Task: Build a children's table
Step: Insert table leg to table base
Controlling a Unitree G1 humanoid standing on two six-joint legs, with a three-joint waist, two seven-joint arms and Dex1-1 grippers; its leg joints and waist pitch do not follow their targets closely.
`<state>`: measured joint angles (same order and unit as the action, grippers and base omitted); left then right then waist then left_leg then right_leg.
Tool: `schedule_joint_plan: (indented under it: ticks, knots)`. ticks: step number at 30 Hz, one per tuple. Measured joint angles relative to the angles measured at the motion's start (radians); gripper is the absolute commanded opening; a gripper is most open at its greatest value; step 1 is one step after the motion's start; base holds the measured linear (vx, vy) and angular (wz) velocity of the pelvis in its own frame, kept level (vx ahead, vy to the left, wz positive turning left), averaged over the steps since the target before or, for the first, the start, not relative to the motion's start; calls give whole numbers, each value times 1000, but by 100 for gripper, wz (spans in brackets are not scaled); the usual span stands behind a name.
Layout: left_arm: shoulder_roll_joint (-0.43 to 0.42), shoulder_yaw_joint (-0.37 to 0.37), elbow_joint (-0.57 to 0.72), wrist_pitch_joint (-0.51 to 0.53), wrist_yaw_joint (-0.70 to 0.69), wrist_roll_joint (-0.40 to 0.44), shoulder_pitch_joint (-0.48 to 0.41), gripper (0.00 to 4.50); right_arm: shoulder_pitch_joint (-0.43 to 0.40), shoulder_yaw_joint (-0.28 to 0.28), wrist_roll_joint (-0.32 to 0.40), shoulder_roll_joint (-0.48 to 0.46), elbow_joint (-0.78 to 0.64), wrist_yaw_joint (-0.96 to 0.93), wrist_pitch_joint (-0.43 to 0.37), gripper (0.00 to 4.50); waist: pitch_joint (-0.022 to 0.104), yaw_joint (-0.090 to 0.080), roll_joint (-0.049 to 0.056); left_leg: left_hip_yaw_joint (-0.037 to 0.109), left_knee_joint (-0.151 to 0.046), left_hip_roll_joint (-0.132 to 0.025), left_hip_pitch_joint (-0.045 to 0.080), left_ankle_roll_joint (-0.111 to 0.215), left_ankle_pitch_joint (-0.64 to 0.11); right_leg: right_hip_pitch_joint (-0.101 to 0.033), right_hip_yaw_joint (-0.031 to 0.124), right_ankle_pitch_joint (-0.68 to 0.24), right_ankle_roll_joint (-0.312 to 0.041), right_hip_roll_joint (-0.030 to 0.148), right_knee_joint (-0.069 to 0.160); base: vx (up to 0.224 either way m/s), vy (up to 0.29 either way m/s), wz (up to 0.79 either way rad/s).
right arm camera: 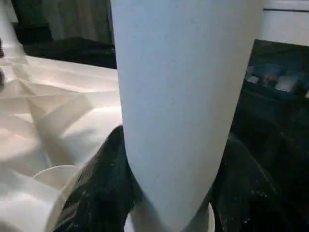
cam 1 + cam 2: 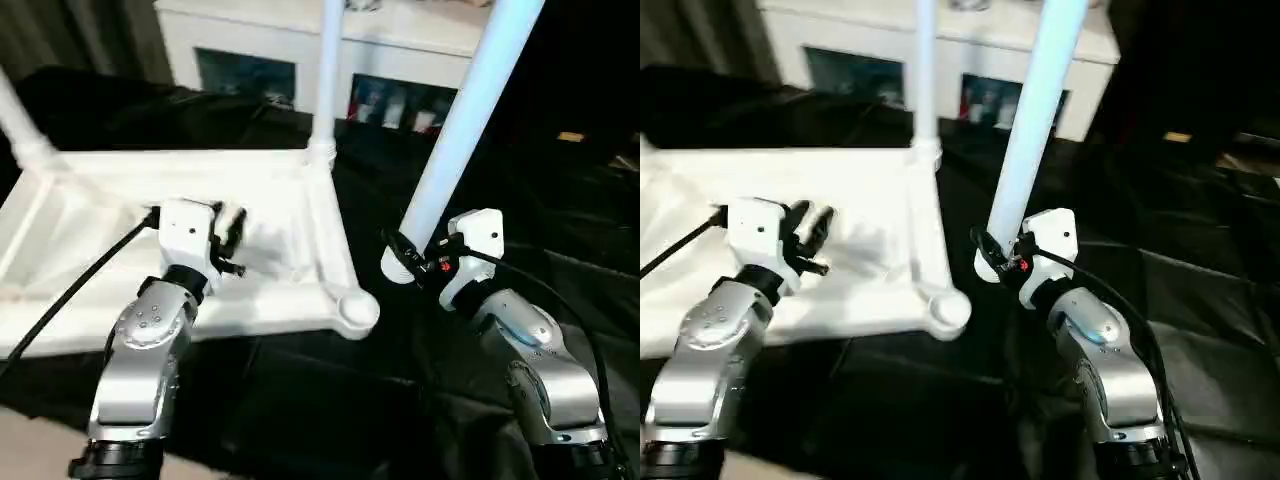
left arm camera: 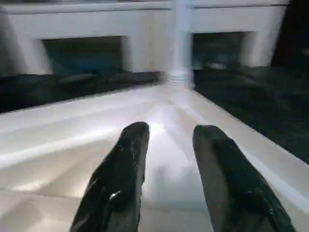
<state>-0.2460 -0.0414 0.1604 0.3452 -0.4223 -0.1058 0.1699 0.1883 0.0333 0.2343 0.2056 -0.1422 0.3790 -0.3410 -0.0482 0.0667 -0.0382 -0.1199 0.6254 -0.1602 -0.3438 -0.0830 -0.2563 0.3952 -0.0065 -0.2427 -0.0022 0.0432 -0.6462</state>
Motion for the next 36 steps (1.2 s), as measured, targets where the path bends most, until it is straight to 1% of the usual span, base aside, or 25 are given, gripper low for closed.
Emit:
schedule_joint_plan:
  ticks: [2, 3, 4, 6, 8, 10, 11, 12, 13, 14, 16, 18, 21, 24, 26, 28, 29, 31, 32, 33, 36]
  knots:
    - [-59, 32, -2, 33, -103, -26, -15, 206, -1, -6, 3, 2, 0, 0, 0, 186, -4, -3, 0, -8, -1, -12, 7, -7, 7, -5, -3, 5, -1, 0, -1, -103, -51, 4]
    - [-89, 54, -6, 41, -153, -34, -15, 221, -1, -7, 8, 2, 0, 1, 0, 186, -7, -3, 0, -12, -3, -16, 12, -11, 12, -9, -5, 7, -3, 0, -1, -107, -54, 6]
    - [-126, 80, -12, 55, -216, -45, -15, 235, -1, -7, 9, 3, 0, 6, 1, 186, -7, -4, -1, -20, -5, -19, 16, -11, 13, -12, -6, 9, -4, 0, -1, -112, -41, 4]
    - [-161, 104, -23, 72, -295, -58, -10, 240, -1, -7, 9, 9, 0, 21, 2, 186, -8, -4, -1, -22, -6, -21, 19, -15, 15, -13, -5, 9, 0, 1, -1, -97, -24, 1]
    - [-203, 127, -44, 90, -380, -73, 1, 255, 0, -6, 10, 21, 1, 43, 3, 186, -8, -5, -1, -23, -7, -22, 18, -16, 16, -13, -5, 14, 1, 1, -1, -78, -15, 0]
    - [-232, 145, -83, 91, -448, -77, 25, 277, 0, -7, 13, 37, 2, 62, 4, 186, -8, -5, -1, -22, -7, -22, 14, -16, 17, -12, -6, 17, 2, 2, -1, -70, -9, 0]
    - [-243, 154, -107, 84, -473, -77, 45, 282, 0, -9, 18, 42, 2, 74, 4, 186, -8, -5, -2, -23, -7, -22, 13, -16, 18, -12, -5, 19, 1, 2, -1, 0, 0, 0]
    - [-263, 177, -152, 75, -509, -75, 85, 284, 3, -8, 31, 52, 5, 93, 4, 186, -8, -3, -2, -22, -7, -22, 12, -15, 23, -11, -6, 21, 2, 1, -1, 0, 0, 0]
    - [-280, 183, -190, 63, -536, -73, 124, 289, 7, -6, 43, 56, 5, 114, 4, 186, -8, -3, -3, -23, -8, -22, 13, -15, 25, -9, -6, 23, 1, 1, -1, 0, 0, 0]
    - [-287, 188, -215, 47, -554, -69, 148, 299, 8, -7, 49, 59, 5, 127, 4, 186, -8, -3, -3, -23, -8, -23, 11, -16, 28, -9, -6, 27, 1, 2, 0, 0, 0, 0]
    - [-292, 208, -255, 8, -574, -47, 181, 320, 8, -5, 52, 68, 5, 145, 4, 186, -8, -4, -3, -23, -8, -22, 11, -15, 31, -10, -6, 27, 1, 2, 0, 0, 0, 0]
    - [-288, 260, -341, -54, -601, 1, 237, 331, 8, -5, 53, 78, 5, 160, 4, 186, -7, -3, -4, -24, -8, -23, 10, -13, 35, -10, -6, 28, 0, 2, 1, 0, 0, 0]
    - [-281, 302, -436, -101, -640, 38, 295, 331, 8, -5, 55, 83, 5, 173, 3, 186, -7, -4, -4, -25, -11, -22, 8, -11, 39, -6, -7, 28, -1, 4, 2, 17, 6, 1]
    - [-291, 346, -518, -137, -704, 62, 370, 331, 8, -4, 67, 89, 5, 189, 0, 186, -7, -3, -4, -25, -11, -21, -6, -10, 39, 4, -7, 29, -2, 4, 2, 0, 0, 0]
    - [-292, 372, -579, -163, -731, 84, 408, 331, 4, -4, 72, 96, 5, 197, -2, 186, -7, -3, -4, -26, -12, -21, -8, -9, 40, 5, -8, 28, -2, 5, 2, 0, 0, 0]
    - [-280, 382, -643, -196, -728, 110, 436, 305, 3, -4, 73, 99, 5, 197, -2, 186, -7, -4, -4, -26, -13, -22, -7, -10, 40, 6, -8, 28, -2, 5, 2, 0, 0, 0]
    - [-275, 385, -661, -209, -727, 116, 442, 305, 1, -5, 73, 100, 4, 197, -2, 186, -7, -4, -4, -26, -14, -22, -7, -11, 39, 5, -8, 28, -2, 5, 2, 0, 0, 0]
    - [-252, 400, -733, -236, -726, 138, 474, 286, 1, -4, 73, 101, 4, 197, -2, 186, -7, -2, -3, -26, -14, -22, -7, -11, 40, 5, -8, 28, -2, 5, 2, 0, 0, 0]
    - [-250, 408, -751, -243, -734, 143, 482, 286, 0, -4, 73, 101, 3, 198, -2, 186, -7, -3, -3, -26, -14, -22, -6, -11, 40, 5, -8, 29, -2, 6, 2, 0, 0, 0]
    - [-248, 414, -768, -243, -744, 145, 490, 269, -1, -4, 73, 101, 3, 197, -2, 186, -7, -3, -3, -26, -14, -22, -6, -12, 40, 5, -8, 29, -2, 6, 1, 0, 0, 0]
    - [-246, 431, -813, -242, -764, 158, 516, 259, -11, -4, 73, 101, -2, 197, -2, 186, -7, -2, -3, -26, -14, -22, -6, -12, 41, 5, -8, 29, -2, 6, 1, 0, 0, 0]
